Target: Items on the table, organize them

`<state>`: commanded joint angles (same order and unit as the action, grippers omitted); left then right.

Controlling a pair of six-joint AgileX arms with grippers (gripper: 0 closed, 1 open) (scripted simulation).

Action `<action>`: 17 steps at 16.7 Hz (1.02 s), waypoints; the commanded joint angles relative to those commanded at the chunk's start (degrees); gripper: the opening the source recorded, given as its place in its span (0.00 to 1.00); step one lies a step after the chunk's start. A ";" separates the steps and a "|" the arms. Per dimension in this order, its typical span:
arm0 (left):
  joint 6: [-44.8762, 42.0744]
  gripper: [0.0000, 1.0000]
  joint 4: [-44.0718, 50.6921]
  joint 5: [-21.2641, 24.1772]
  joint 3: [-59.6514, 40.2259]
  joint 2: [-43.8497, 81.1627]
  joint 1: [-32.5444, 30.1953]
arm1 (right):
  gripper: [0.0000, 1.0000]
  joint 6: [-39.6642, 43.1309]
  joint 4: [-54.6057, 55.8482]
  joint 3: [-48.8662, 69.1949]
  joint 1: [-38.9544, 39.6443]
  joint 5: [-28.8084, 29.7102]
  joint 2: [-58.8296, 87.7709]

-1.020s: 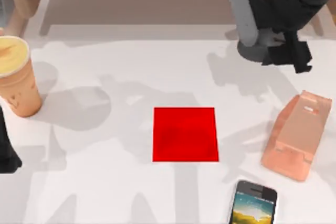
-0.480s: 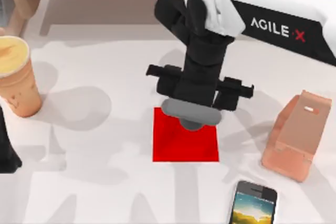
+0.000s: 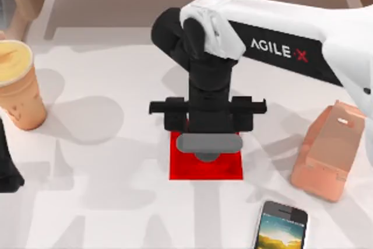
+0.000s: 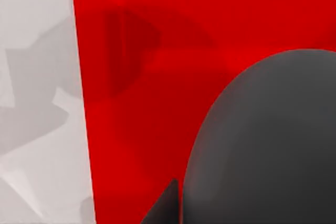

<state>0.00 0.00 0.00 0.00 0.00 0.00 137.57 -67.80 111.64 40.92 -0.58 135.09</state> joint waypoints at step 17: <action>0.00 1.00 0.00 0.00 0.00 0.00 0.00 | 0.53 0.01 1.93 -1.44 -0.01 0.01 0.49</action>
<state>0.00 0.00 0.00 0.00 0.00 0.00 137.58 -65.86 110.20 40.91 -0.57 135.58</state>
